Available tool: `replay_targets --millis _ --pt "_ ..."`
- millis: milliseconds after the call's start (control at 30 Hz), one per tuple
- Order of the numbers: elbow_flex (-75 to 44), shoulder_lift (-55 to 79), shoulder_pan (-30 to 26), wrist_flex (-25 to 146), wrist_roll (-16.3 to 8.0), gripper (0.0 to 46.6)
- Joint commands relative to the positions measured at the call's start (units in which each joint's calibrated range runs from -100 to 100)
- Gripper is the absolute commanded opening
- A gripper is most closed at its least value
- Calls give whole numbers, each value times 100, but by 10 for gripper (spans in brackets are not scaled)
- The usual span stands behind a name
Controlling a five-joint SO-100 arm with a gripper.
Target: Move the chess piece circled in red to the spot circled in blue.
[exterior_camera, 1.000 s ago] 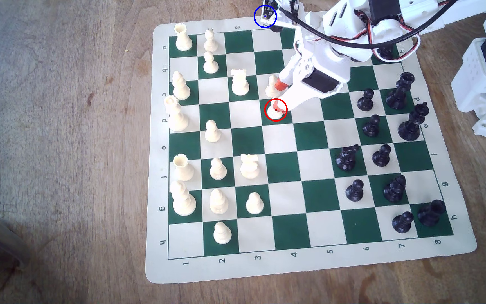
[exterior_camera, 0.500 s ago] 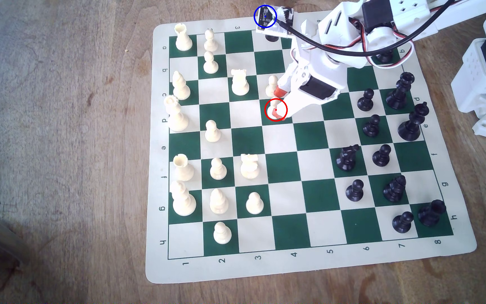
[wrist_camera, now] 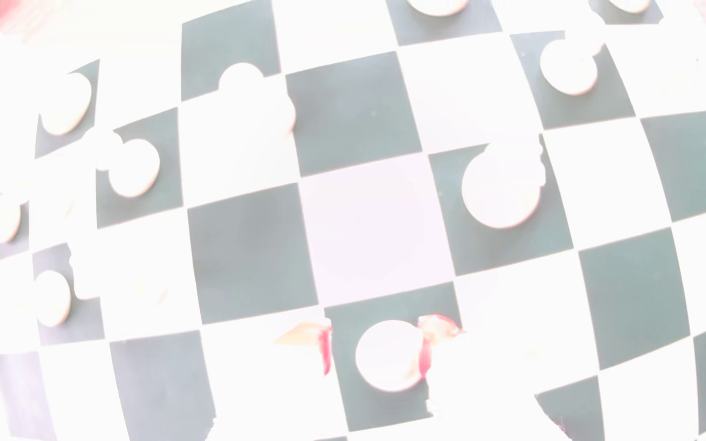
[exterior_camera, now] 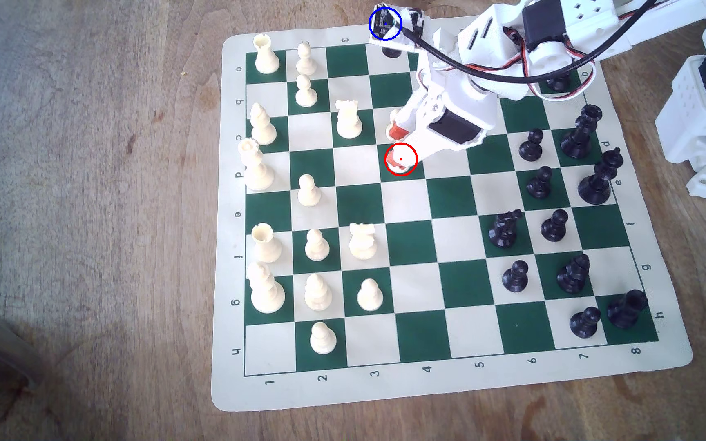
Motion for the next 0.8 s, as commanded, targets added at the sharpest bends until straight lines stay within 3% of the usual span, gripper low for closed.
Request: replay_targets --millis 0,133,233,433,633,767 --pt "-45 -55 53 -115 63 92" --pt "-36 13 68 -115 68 132" --pt "-36 64 68 -115 73 132" --pt "-27 81 92 -82 112 23" --pt "-45 -38 76 33 78 12" --pt "-635 -454 6 688 -142 12"
